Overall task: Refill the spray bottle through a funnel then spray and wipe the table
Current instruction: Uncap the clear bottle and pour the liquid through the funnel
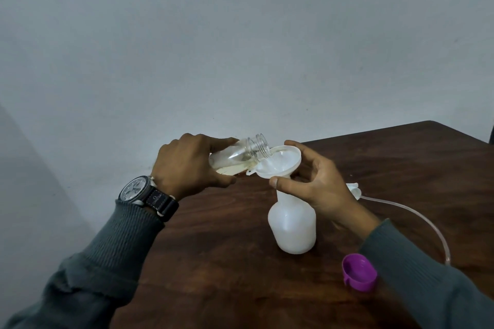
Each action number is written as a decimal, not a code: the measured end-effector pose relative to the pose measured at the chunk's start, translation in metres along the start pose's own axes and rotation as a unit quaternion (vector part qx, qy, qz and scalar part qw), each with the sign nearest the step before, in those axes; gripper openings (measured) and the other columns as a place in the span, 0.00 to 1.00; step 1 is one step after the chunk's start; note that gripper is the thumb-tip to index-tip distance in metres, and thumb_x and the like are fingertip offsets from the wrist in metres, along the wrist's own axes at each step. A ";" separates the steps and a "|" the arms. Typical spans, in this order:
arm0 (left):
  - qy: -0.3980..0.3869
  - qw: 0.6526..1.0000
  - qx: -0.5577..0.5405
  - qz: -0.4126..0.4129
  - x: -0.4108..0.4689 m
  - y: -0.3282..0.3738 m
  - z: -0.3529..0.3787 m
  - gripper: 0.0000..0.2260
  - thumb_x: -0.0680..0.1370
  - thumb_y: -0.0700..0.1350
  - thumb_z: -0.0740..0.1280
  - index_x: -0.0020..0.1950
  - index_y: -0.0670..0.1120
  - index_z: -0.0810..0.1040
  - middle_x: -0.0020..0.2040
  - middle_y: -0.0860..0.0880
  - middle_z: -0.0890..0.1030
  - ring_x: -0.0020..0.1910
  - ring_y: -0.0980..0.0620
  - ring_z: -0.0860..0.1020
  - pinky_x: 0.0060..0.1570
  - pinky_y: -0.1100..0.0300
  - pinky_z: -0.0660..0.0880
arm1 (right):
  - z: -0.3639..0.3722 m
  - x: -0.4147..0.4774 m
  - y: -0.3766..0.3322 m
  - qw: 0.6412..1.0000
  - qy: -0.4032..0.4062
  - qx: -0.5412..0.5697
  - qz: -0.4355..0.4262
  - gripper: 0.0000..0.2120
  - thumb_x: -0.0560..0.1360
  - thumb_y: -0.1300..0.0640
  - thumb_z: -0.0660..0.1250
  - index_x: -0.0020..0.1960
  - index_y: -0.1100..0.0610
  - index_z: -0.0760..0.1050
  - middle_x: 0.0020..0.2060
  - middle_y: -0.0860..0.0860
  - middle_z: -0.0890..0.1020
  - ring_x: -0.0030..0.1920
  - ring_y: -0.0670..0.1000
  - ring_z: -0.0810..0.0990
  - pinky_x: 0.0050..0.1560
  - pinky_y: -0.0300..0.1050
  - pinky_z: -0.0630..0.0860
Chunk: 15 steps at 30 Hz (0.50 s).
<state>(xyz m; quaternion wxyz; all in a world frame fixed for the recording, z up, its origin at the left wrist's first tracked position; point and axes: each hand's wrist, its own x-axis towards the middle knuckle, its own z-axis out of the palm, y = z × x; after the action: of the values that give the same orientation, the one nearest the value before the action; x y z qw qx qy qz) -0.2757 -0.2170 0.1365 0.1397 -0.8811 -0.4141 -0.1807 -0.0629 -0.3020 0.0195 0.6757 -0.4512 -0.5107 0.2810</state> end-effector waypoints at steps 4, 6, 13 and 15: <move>0.000 1.000 0.004 -0.002 0.000 0.001 0.000 0.31 0.65 0.64 0.75 0.68 0.73 0.72 0.34 0.59 0.76 0.40 0.53 0.77 0.31 0.61 0.64 | 0.000 0.000 0.001 1.000 0.004 0.002 0.000 0.36 0.58 0.48 0.84 0.64 0.41 0.76 0.58 0.46 0.86 0.60 0.49 0.84 0.61 0.47 0.81; 0.000 1.000 0.002 -0.005 0.000 0.001 0.001 0.32 0.65 0.64 0.75 0.68 0.73 0.72 0.35 0.58 0.77 0.41 0.52 0.78 0.32 0.61 0.64 | 0.000 0.001 0.003 1.000 0.007 0.004 -0.003 0.37 0.59 0.52 0.84 0.66 0.44 0.75 0.57 0.47 0.86 0.59 0.49 0.85 0.61 0.47 0.81; -0.003 1.000 -0.003 -0.012 -0.001 0.001 0.000 0.32 0.65 0.64 0.75 0.68 0.74 0.71 0.38 0.58 0.80 0.43 0.51 0.80 0.33 0.60 0.66 | 0.000 0.001 0.003 1.000 0.008 0.000 0.002 0.36 0.64 0.59 0.84 0.67 0.45 0.75 0.55 0.48 0.86 0.56 0.49 0.85 0.59 0.47 0.82; -0.003 1.000 -0.003 -0.013 -0.001 0.001 0.000 0.32 0.65 0.64 0.76 0.68 0.73 0.71 0.40 0.58 0.81 0.44 0.51 0.80 0.34 0.59 0.66 | 0.000 0.001 0.004 1.000 0.008 -0.003 0.002 0.37 0.63 0.58 0.84 0.69 0.46 0.75 0.56 0.49 0.86 0.57 0.50 0.85 0.60 0.48 0.82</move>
<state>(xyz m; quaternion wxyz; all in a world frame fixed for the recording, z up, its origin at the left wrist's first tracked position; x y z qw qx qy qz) -0.2757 -0.2180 0.1364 0.1331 -0.8768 -0.4251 -0.1810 -0.0623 -0.2992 0.0163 0.6775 -0.4567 -0.5053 0.2776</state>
